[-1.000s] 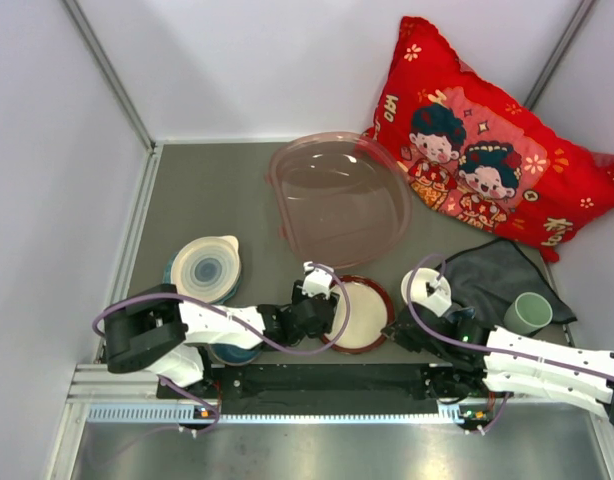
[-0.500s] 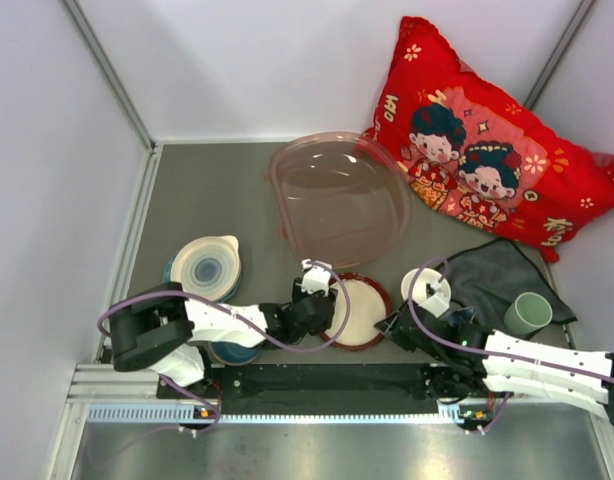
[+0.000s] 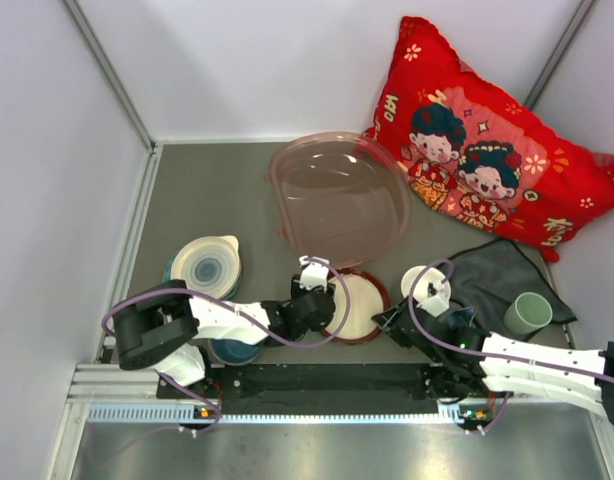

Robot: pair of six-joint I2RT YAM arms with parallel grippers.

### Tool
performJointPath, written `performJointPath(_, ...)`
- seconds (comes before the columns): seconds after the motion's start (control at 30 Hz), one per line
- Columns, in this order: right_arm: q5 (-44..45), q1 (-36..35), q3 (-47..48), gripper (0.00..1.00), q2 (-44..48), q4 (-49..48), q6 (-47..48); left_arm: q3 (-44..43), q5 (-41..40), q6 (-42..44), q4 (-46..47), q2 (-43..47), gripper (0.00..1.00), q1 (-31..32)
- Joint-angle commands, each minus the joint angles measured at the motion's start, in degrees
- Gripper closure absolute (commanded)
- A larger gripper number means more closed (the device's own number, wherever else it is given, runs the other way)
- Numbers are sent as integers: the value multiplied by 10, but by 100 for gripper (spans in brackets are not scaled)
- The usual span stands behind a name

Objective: Place the mixed dishes into the plastic bin
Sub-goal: Pick up the plate at the center of the board.

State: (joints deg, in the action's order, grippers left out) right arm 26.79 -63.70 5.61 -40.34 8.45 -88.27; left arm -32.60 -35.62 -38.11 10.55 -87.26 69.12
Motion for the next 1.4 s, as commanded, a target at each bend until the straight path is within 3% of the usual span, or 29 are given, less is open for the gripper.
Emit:
performJointPath(0.0, -24, -5, -83, 65, -38, -81, 9, -18, 166, 1, 19, -29, 42, 27)
performJointPath(0.07, -24, -5, -81, 70, -49, -80, 12, -18, 168, 2, 21, -29, 42, 27)
performJointPath(0.2, -30, -5, -75, 98, -56, -80, 13, -15, 169, 4, 20, -23, 42, 27)
performJointPath(0.23, -30, -5, -71, 100, -55, -78, 15, -14, 167, 4, 19, -21, 42, 27)
performJointPath(0.37, -31, -5, -60, 100, -32, -32, 28, -12, 163, 3, 11, -6, 41, 27)
performJointPath(0.7, -3, -5, 33, 100, 98, 150, 73, -35, 122, 5, -60, 87, 13, 27)
performJointPath(0.87, 1, -5, 61, 100, 133, 188, 89, -55, 105, 15, -92, 137, 1, 27)
performJointPath(1.37, 5, -5, 121, 100, 229, 220, 147, -5, 85, -14, -57, 207, 1, 27)
